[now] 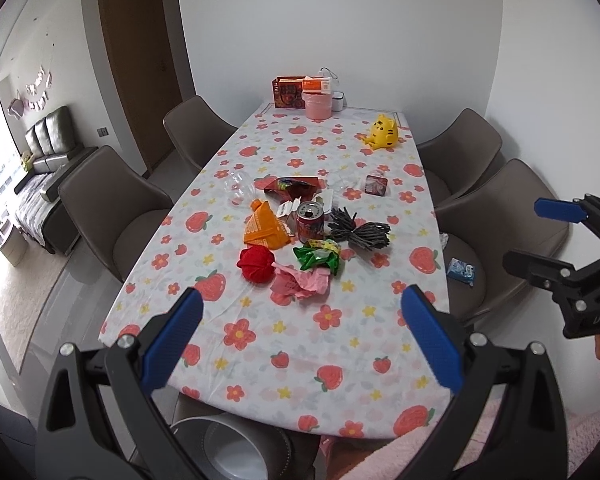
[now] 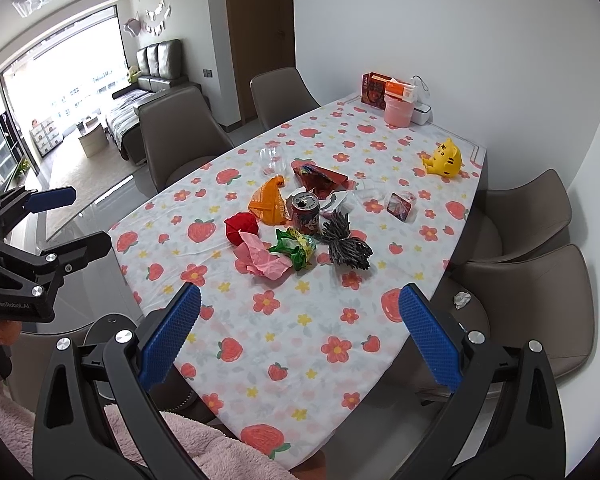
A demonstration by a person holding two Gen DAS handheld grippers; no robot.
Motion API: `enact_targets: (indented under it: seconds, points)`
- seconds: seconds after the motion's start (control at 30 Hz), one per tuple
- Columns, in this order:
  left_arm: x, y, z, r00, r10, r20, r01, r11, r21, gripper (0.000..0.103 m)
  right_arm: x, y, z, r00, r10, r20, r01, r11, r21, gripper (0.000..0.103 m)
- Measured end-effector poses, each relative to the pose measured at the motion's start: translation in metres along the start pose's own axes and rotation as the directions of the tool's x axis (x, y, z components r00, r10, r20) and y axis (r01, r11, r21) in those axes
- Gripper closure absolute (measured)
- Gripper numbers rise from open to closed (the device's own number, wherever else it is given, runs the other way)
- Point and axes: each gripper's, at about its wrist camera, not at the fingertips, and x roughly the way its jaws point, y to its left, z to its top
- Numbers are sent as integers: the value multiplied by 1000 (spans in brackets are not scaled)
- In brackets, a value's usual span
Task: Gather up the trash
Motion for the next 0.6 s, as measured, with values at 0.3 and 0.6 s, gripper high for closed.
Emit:
enact_targets:
  seconds: [0.3,0.6]
  points:
    - [2,5,2,1000,-20,-4,20,999,-47,4,0,-1,1,1000,1,-2,-1,1000,2,7]
    - [4,6,2,999,-37,-21,35,997,-68,4,0,-1,0,1000,1,-2,-1,1000,1,7]
